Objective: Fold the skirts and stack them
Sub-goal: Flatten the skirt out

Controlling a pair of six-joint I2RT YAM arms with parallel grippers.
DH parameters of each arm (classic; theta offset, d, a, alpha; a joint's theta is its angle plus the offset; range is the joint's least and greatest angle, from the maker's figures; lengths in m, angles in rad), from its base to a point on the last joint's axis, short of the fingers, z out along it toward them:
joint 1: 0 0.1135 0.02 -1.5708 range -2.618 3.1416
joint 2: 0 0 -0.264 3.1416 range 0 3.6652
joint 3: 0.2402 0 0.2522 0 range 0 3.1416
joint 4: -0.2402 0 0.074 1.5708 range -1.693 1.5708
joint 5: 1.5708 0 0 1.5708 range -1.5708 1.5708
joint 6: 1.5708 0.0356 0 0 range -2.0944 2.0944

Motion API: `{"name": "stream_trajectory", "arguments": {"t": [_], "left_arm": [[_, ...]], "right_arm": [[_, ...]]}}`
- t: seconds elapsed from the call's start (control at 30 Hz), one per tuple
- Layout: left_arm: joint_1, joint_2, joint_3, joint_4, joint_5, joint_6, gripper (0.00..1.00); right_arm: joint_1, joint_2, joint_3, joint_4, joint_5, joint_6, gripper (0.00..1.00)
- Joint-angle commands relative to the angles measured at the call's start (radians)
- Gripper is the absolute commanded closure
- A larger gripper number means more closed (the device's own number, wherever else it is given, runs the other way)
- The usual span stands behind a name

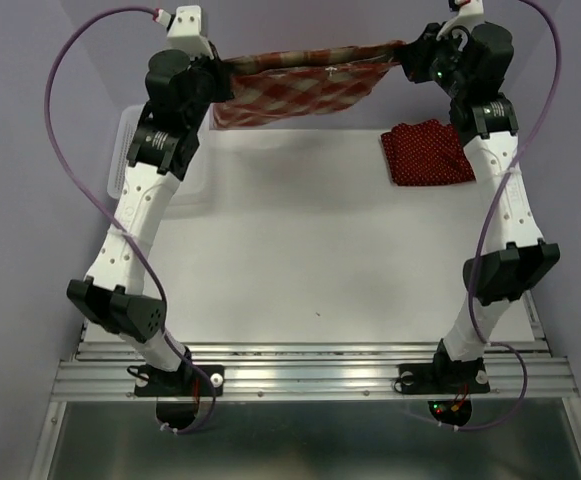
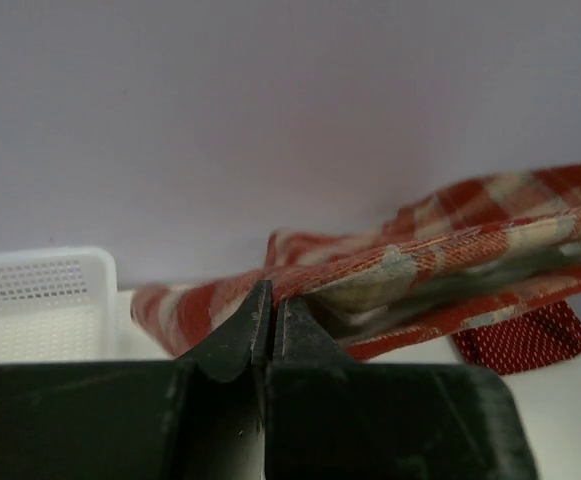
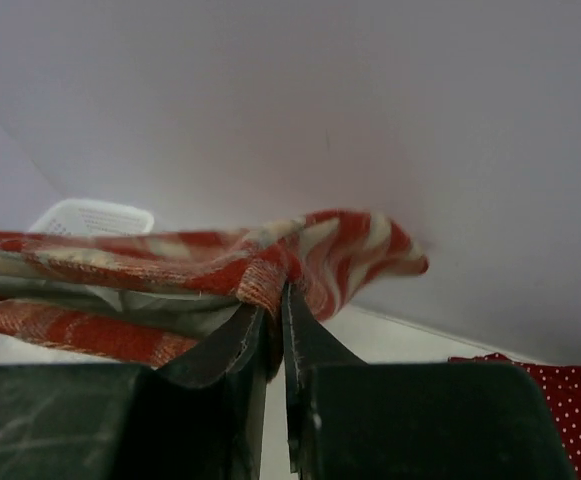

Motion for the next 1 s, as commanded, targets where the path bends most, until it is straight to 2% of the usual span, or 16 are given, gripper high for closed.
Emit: {"name": "stream_trajectory", "arguments": {"t": [0.0, 0.03, 0.1, 0.13, 0.2, 0.23, 0.3, 0.33, 0.37, 0.4, 0.43, 0.47, 0.57, 0.7, 0.8, 0.97], "left_arm": [[0.122, -0.225, -0.265, 0.125, -0.156, 0.074, 1.0], [0.122, -0.295, -0.462, 0.157, -0.109, 0.054, 1.0], [0.122, -0.364, -0.662, 0.277, 0.015, 0.008, 1.0], [0.115, -0.425, -0.841, 0.314, 0.046, -0.041, 1.0], [0.083, -0.473, -0.982, 0.372, 0.024, -0.11, 1.0], [0.055, -0.505, -1.086, 0.362, 0.087, -0.169, 1.0], [0.02, -0.539, -1.175, 0.322, 0.131, -0.22, 1.0], [-0.038, -0.58, -1.245, 0.288, 0.119, -0.257, 1.0], [-0.068, -0.601, -1.275, 0.249, 0.105, -0.332, 0.82], [-0.095, -0.622, -1.3, 0.149, 0.084, -0.364, 0.71], [-0.121, -0.662, -1.314, 0.097, 0.077, -0.391, 0.6], [-0.166, -0.68, -1.326, 0.01, 0.089, -0.409, 0.02], [-0.233, -0.73, -1.283, -0.136, 0.084, -0.42, 0.01], [-0.272, -0.745, -1.185, -0.178, 0.106, -0.416, 0.01], [-0.275, -0.734, -1.153, -0.142, 0.041, -0.409, 0.01], [-0.275, -0.608, -1.13, 0.006, -0.019, -0.385, 0.01]], "right_arm": [[-0.119, -0.238, -0.349, 0.189, 0.284, -0.06, 0.86], [-0.119, -0.275, -0.445, 0.204, 0.318, -0.068, 0.83], [-0.119, -0.367, -0.719, 0.227, 0.35, -0.068, 0.8], [-0.119, -0.395, -0.803, 0.23, 0.379, -0.057, 0.75], [-0.119, -0.444, -0.958, 0.227, 0.404, -0.017, 0.71], [-0.119, -0.486, -1.089, 0.203, 0.422, 0.028, 0.67], [-0.119, -0.515, -1.17, 0.143, 0.433, 0.099, 0.61], [-0.119, -0.529, -1.181, 0.037, 0.359, 0.116, 0.35], [-0.119, -0.537, -1.174, -0.03, 0.333, 0.124, 0.13], [-0.119, -0.55, -1.17, -0.099, 0.332, 0.147, 0.0], [-0.119, -0.572, -1.18, -0.177, 0.341, 0.2, 0.0], [-0.119, -0.619, -1.195, -0.208, 0.388, 0.23, 0.0], [-0.119, -0.713, -1.174, -0.329, 0.424, 0.244, 0.0], [-0.119, -0.791, -1.12, -0.389, 0.407, 0.19, 0.0], [-0.119, -0.829, -1.12, -0.406, 0.278, 0.161, 0.0], [-0.119, -0.854, -1.209, -0.251, 0.113, 0.219, 0.0]]}}
